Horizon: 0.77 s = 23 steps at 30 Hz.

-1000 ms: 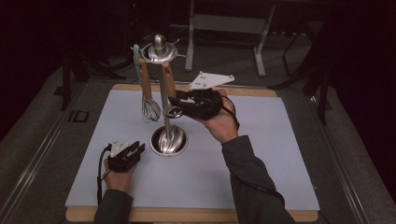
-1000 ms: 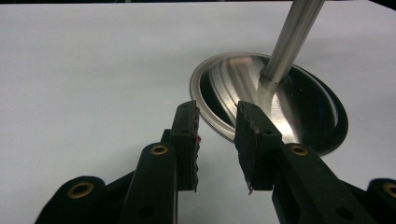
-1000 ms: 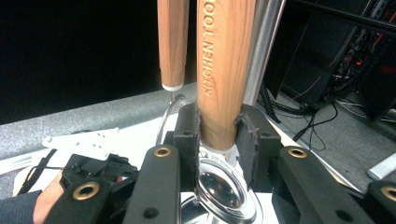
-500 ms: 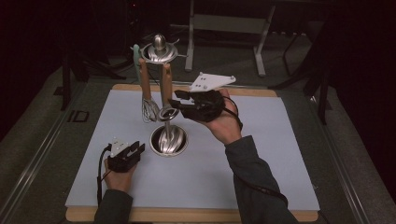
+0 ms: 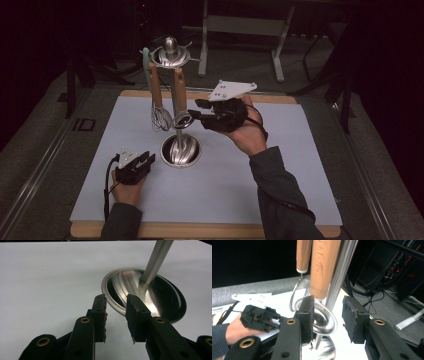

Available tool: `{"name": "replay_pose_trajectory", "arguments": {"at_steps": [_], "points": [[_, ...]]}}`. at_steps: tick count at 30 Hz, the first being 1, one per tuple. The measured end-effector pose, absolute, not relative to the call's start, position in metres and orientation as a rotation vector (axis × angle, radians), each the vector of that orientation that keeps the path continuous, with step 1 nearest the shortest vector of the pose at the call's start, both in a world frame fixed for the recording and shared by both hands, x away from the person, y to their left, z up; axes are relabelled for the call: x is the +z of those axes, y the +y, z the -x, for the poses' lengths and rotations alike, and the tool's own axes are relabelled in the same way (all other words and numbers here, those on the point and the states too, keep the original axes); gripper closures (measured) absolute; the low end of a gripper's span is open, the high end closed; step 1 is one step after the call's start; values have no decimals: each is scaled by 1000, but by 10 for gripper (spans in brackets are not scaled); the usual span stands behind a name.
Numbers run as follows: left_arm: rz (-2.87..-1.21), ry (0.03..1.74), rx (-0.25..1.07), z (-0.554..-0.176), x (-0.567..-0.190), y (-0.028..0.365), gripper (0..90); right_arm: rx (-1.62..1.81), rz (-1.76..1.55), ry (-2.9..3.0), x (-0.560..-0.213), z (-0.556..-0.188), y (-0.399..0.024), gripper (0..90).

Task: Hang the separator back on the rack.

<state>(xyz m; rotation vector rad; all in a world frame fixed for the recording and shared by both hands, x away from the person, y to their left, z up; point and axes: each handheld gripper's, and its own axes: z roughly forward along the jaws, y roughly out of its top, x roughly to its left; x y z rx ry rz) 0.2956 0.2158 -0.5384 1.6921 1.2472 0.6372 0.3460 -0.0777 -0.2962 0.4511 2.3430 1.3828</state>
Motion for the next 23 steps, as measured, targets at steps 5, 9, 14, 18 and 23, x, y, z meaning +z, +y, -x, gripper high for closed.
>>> {"name": "replay_pose_trajectory", "arguments": {"at_steps": [5, 9, 14, 18, 23], "points": [[-1692, 1247, 637, -296, -538, 216, 697, 1345, -455, 2359, -300, -348, -81, 617], [-1691, 1248, 636, -296, -538, 216, 697, 1320, -469, 2372, -304, -350, -85, 614], [-1693, 1248, 637, -296, -538, 216, 697, 1272, -489, 2395, -314, -352, -90, 612], [-1691, 1248, 637, -296, -539, 216, 697, 1243, -504, 2415, -323, -354, -96, 607], [-1695, 1249, 636, -296, -538, 216, 695, 1184, -547, 2461, -346, -357, -114, 572]]}}
